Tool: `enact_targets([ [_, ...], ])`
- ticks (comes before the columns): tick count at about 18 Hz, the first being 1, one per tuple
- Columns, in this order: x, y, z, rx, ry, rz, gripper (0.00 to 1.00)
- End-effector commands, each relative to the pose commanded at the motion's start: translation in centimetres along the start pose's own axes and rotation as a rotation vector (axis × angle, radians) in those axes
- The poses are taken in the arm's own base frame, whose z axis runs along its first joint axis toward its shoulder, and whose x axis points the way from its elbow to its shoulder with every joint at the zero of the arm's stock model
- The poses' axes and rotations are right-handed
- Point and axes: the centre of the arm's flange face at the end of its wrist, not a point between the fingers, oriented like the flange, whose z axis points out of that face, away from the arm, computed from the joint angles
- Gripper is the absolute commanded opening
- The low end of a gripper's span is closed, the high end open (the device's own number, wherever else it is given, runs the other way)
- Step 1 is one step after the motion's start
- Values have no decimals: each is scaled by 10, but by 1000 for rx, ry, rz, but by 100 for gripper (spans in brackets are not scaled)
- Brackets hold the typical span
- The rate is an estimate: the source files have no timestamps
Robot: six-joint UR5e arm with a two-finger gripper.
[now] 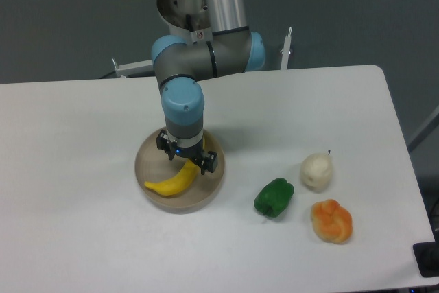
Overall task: Pick up the banana from the plate
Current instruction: 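Lower the gripper onto the yellow banana and close on it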
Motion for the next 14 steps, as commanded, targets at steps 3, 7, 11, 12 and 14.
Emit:
enact_targets([
  [3, -1, -1, -2, 5, -2, -1, 31],
  [7, -2, -1, -4, 8, -5, 0, 29],
  [11, -8, -4, -17, 28, -21, -2, 29],
  [12, -13, -5, -22, 36, -32, -2, 29],
  [14, -25, -8, -41, 61, -59, 30, 29],
])
